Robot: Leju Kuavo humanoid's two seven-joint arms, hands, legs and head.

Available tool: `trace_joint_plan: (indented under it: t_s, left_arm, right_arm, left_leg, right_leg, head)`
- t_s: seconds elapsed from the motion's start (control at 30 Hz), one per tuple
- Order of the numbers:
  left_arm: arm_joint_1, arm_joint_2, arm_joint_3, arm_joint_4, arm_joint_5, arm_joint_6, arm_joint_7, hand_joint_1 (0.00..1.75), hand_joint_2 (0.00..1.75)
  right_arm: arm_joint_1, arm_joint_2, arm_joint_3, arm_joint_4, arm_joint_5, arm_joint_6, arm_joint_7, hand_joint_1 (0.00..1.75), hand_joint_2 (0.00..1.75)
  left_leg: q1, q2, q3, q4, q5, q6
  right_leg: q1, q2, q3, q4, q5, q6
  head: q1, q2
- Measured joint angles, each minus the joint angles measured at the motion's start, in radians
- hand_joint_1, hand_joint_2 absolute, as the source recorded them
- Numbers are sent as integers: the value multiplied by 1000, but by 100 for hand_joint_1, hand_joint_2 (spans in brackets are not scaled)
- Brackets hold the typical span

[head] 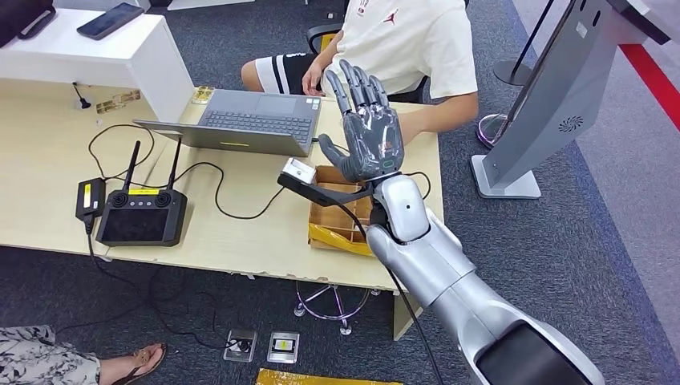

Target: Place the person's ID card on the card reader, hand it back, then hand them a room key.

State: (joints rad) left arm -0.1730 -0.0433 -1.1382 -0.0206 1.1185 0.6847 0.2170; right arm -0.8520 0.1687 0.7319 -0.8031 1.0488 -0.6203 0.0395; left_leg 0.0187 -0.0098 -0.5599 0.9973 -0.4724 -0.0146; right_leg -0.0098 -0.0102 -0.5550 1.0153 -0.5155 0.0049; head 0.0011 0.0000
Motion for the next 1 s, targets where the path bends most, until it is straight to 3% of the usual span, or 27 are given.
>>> trace_joint_plan:
  t_s: [0.13,0.33,0.5,0.73,1.0]
  left_arm:
    - [1,1,14,0,12,0,15,0,175]
    - [2,2,25,4,16,0,16,0,175]
    - [2,3,37,7,18,0,12,0,175]
    - [1,4,41,8,10,0,-3,0,175]
    - [0,6,41,8,12,0,-4,0,175]
  right_arm:
    - [111,-29,25,-240,-72,85,0,0,175]
    - [245,-118,80,-552,-138,136,10,0,175]
    - [315,-192,118,-723,-149,167,31,0,175]
    - [400,-245,194,-783,0,282,61,0,175]
    - [425,-220,310,-627,94,322,71,0,175]
  left_leg:
    - [0,0,0,0,0,0]
    - [0,1,0,0,-1,0]
    - [0,3,1,0,-1,-1]
    - [1,4,1,0,-1,-2]
    - [1,3,0,-1,-1,-2]
  right_leg:
    - [0,0,0,0,0,0]
    - [0,1,0,-1,0,0]
    - [0,2,0,-1,0,0]
    - [1,3,0,0,0,0]
    - [1,3,0,0,0,0]
  head:
    - [0,0]
    - [0,0]
    - [0,0]
    - [0,0]
    - [0,0]
